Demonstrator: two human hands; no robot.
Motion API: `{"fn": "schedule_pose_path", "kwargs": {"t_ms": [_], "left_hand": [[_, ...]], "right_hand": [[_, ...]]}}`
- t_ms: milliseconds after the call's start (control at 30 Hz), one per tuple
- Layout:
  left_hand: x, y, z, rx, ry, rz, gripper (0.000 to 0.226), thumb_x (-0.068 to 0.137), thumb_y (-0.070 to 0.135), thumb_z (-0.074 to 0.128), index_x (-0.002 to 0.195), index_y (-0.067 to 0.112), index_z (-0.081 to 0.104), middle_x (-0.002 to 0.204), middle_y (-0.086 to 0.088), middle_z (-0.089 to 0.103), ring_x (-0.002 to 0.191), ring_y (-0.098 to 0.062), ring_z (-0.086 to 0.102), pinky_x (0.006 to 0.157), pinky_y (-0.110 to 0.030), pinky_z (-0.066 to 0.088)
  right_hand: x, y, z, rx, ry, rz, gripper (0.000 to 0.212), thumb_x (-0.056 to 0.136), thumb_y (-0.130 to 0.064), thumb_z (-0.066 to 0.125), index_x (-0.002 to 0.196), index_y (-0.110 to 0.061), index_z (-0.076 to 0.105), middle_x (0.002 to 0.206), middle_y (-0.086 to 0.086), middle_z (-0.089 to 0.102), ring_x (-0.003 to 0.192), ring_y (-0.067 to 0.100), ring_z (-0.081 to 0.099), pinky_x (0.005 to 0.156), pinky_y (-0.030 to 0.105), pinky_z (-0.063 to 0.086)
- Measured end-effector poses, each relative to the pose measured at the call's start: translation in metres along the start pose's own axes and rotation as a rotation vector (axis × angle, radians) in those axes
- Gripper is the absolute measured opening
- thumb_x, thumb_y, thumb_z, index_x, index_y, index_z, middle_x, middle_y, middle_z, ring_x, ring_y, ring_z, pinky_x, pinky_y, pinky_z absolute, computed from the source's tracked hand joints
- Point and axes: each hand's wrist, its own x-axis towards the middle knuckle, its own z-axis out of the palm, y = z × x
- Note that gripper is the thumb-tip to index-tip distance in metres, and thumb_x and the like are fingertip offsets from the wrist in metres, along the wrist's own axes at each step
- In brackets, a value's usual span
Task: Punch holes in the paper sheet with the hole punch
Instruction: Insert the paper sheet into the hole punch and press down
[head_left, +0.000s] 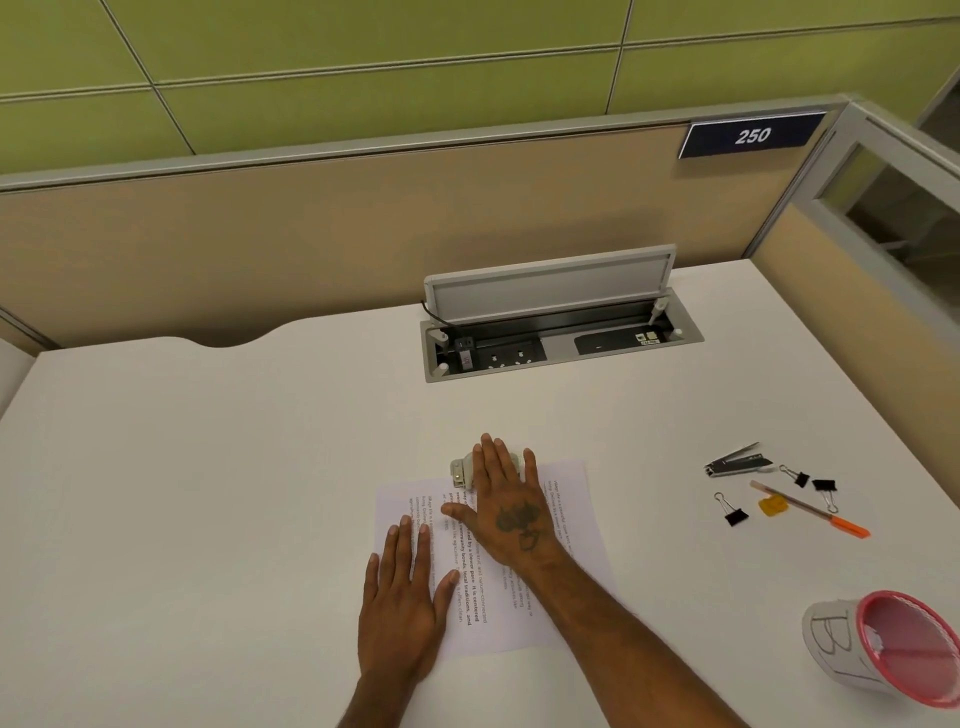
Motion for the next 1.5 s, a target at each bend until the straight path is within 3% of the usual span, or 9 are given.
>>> {"fn": "schedule_pose_path", "kwargs": {"t_ms": [133,267,367,533,700,800,967,1200,1500], "left_hand": [[-0.002,0.001,-0.004,-0.026,0.004,0.004,0.076,0.094,0.065,0.018,0.155,0.021,0.012,0.163,0.002,0.010,0.150,-0.014,0.009,0.119,-0.031,-0.003],[-0.003,0.003,-0.006,-0.043,0.026,-0.008,0.081,0.091,0.069,0.013,0.155,0.020,0.005,0.164,0.003,0.005,0.151,-0.012,0.003,0.121,-0.034,0.000],[-0.005,0.004,-0.013,-0.014,0.033,-0.003,0.085,0.089,0.072,0.009,0.155,0.020,0.005,0.164,0.002,0.001,0.151,-0.012,0.000,0.122,-0.038,-0.001],[-0.013,0.015,-0.032,-0.075,0.157,-0.081,0.085,0.089,0.069,0.028,0.152,0.012,0.028,0.162,-0.007,0.022,0.150,-0.022,0.018,0.121,-0.036,-0.004],[-0.036,0.040,-0.038,-0.317,0.175,-0.544,0.087,0.081,0.055,0.066,0.142,0.001,0.037,0.142,-0.025,0.044,0.132,-0.044,0.038,0.104,-0.056,0.037],[-0.043,0.053,-0.046,-0.372,0.082,-0.720,0.098,0.073,0.057,0.073,0.143,0.002,0.032,0.138,-0.024,0.043,0.126,-0.043,0.038,0.098,-0.055,0.039],[-0.040,0.059,-0.048,-0.346,0.053,-0.768,0.111,0.067,0.062,0.076,0.145,0.002,0.025,0.136,-0.022,0.041,0.126,-0.039,0.038,0.100,-0.051,0.039],[-0.028,0.055,-0.049,-0.319,0.025,-0.859,0.104,0.055,0.061,0.084,0.129,0.003,0.041,0.128,-0.022,0.046,0.120,-0.039,0.042,0.096,-0.047,0.041],[-0.017,0.050,-0.053,-0.378,0.005,-0.896,0.104,0.048,0.048,0.092,0.127,0.003,0.042,0.127,-0.024,0.045,0.118,-0.041,0.044,0.096,-0.048,0.043]], "right_hand": [[-0.014,0.003,-0.007,0.131,0.095,0.120,0.091,0.085,-0.075,0.012,0.155,-0.018,-0.001,0.164,0.005,-0.008,0.151,0.023,-0.005,0.119,0.048,-0.008],[-0.054,0.024,-0.007,0.318,0.237,0.489,0.070,0.094,-0.059,0.037,0.149,-0.016,0.028,0.156,0.011,0.031,0.142,0.027,0.031,0.115,0.041,0.029],[-0.090,0.040,0.001,0.362,0.212,0.658,0.063,0.093,-0.052,0.048,0.142,-0.015,0.037,0.143,0.009,0.044,0.128,0.024,0.045,0.103,0.036,0.043],[-0.132,0.056,0.012,0.360,0.190,0.724,0.066,0.090,-0.054,0.053,0.140,-0.014,0.039,0.137,0.008,0.047,0.122,0.023,0.046,0.097,0.034,0.046],[-0.134,0.049,0.007,0.384,0.161,0.745,0.070,0.084,-0.058,0.060,0.133,-0.011,0.045,0.131,0.009,0.050,0.117,0.023,0.049,0.090,0.033,0.050],[-0.132,0.044,0.004,0.402,0.140,0.782,0.068,0.080,-0.056,0.066,0.125,-0.009,0.049,0.126,0.010,0.052,0.113,0.024,0.052,0.087,0.033,0.052],[-0.127,0.041,0.000,0.424,0.098,0.837,0.063,0.079,-0.050,0.072,0.121,-0.009,0.049,0.123,0.011,0.054,0.110,0.025,0.055,0.087,0.035,0.054],[-0.117,0.054,-0.005,0.629,0.040,0.936,0.067,0.073,-0.037,0.081,0.123,-0.010,0.046,0.127,0.014,0.052,0.117,0.031,0.050,0.094,0.044,0.050],[-0.113,0.063,-0.010,0.725,0.000,0.896,0.045,0.081,-0.030,0.075,0.118,-0.007,0.060,0.120,0.015,0.060,0.100,0.029,0.065,0.083,0.035,0.057]]}}
